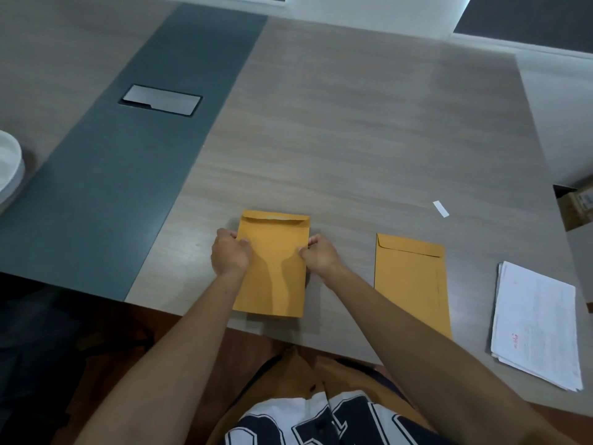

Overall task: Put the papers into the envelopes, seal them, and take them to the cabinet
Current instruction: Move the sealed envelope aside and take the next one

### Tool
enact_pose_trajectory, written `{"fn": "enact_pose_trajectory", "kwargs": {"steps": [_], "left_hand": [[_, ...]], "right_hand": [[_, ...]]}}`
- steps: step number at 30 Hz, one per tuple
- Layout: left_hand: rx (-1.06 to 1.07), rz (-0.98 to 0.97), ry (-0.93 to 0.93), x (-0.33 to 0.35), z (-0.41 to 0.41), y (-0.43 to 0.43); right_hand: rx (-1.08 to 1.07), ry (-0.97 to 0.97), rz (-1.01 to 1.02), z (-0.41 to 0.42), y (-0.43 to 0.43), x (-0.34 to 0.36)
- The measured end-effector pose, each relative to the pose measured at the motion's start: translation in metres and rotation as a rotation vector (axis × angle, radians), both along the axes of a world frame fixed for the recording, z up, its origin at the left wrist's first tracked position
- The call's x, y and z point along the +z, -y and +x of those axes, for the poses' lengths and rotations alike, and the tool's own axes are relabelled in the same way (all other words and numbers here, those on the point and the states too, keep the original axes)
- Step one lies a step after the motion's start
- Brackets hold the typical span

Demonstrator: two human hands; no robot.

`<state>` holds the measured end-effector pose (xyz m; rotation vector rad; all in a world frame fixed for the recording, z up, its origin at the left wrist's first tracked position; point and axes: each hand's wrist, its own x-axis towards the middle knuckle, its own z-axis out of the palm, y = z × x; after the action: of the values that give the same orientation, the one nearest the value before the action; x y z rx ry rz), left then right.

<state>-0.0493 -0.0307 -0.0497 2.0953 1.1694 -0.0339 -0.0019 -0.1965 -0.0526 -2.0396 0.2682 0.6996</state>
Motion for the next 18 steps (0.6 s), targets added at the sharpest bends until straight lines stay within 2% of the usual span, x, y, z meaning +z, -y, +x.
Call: {"fn": "enact_pose_trajectory", "kwargs": {"steps": [11, 18], "left_hand": [[-0.192, -0.142, 0.001, -0.007, 0.036, 0.05], [-0.428, -0.199, 0.017, -0.002, 0.059, 0.124]], "right_hand": [[-0.116, 0.061, 0.017, 0.014, 0.068, 0.008], [-0.266, 0.176, -0.049, 0.013, 0.147, 0.014]]}}
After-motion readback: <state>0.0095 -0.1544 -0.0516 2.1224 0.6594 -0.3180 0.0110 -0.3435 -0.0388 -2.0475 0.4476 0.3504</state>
